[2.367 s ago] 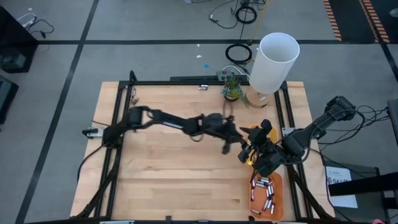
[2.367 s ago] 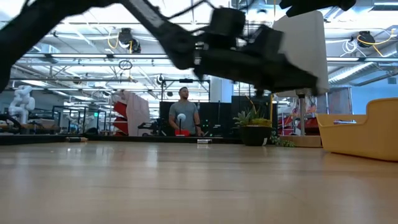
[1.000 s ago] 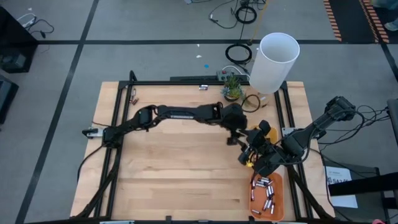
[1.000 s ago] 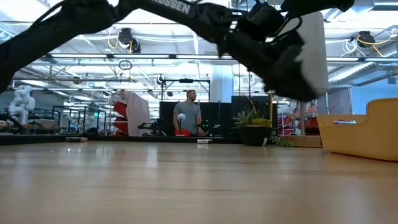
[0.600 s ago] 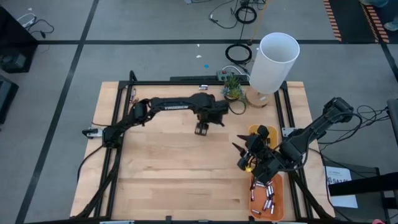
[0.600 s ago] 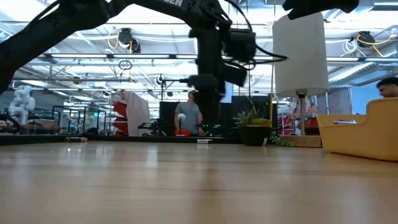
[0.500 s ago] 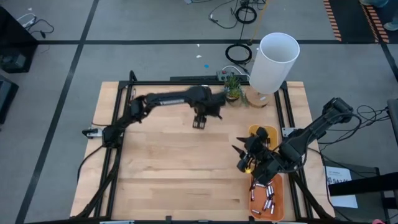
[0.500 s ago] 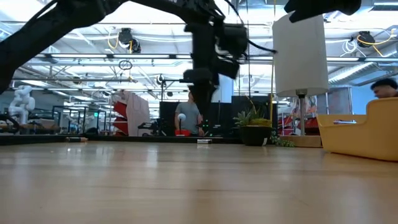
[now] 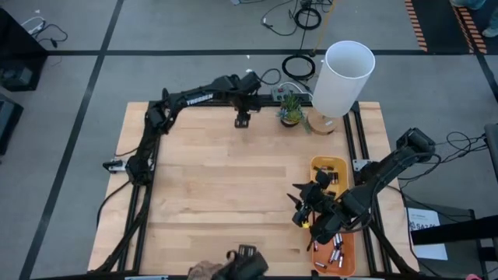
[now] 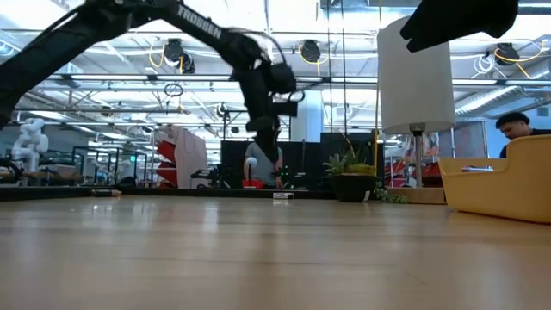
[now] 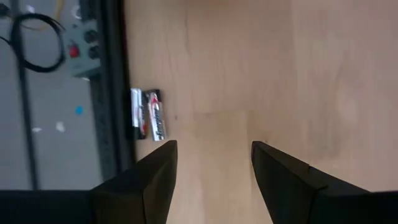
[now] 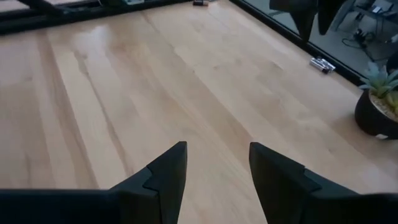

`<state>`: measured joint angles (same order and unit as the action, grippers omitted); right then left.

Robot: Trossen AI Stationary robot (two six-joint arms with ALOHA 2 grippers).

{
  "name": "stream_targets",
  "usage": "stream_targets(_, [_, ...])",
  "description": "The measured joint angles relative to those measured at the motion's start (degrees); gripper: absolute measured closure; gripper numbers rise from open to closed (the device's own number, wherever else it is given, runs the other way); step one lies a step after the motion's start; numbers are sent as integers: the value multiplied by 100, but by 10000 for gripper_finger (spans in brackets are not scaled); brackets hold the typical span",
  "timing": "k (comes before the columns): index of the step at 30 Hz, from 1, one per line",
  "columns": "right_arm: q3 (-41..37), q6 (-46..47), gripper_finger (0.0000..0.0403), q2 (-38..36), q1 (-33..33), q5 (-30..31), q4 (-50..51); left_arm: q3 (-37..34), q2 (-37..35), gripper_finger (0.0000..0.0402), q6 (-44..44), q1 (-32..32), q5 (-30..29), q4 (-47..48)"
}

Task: Sort batteries
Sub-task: Put the black battery into the orange bin

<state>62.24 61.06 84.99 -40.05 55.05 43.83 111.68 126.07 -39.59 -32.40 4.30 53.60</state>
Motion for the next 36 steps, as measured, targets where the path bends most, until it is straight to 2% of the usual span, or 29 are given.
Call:
stream_targets(6, [0,-336,236,227,15,-77,-46,-277,274,187,-107,-263,621,-463])
stream_targets(19, [-1,-621,236,308,502,146,-387,-280,497,187,-315,-346,601,-1425])
stream_targets(36, [-2,-871,236,306,695,162,-621,-259,989,187,-118,-691,1042,-1459])
